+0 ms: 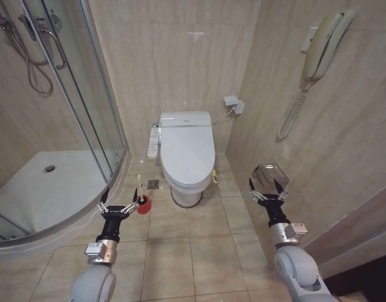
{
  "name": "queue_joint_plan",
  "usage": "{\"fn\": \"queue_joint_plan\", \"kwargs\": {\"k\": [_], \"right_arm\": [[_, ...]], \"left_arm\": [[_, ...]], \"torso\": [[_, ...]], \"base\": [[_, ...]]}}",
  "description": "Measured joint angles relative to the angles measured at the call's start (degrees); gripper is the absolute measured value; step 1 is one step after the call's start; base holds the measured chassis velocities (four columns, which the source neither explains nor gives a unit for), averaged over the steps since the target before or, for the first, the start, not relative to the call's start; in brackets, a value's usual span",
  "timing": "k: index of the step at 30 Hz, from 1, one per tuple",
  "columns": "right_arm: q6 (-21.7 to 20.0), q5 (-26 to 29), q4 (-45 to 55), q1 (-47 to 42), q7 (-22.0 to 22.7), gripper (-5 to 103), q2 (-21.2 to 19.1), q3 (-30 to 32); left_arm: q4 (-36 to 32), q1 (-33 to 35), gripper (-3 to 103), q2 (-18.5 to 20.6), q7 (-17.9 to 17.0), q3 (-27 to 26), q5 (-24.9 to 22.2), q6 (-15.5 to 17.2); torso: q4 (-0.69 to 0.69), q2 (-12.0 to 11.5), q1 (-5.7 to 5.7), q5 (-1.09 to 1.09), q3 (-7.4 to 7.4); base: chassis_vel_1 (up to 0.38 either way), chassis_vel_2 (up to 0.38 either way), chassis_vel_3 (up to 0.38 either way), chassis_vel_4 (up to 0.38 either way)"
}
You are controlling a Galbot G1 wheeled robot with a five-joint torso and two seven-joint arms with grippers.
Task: Open the toilet lid, clean the toilet bowl with a toilet brush, close the toilet lid, and flush.
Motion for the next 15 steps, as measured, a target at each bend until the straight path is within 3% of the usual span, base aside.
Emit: {"fn": "queue_joint_plan", "kwargs": {"k": [15], "right_arm": [[0.0,0.0,0.0,-0.01,0.0,100,0.0,0.0]], "left_arm": [[0.0,0.01,100,0.0,0.0,0.0,0.0,0.0]], "torso": [[-0.01,0.0,-0.04,0.01,-0.01]], "base": [[0.003,0.007,-0.005,-0.004]]}}
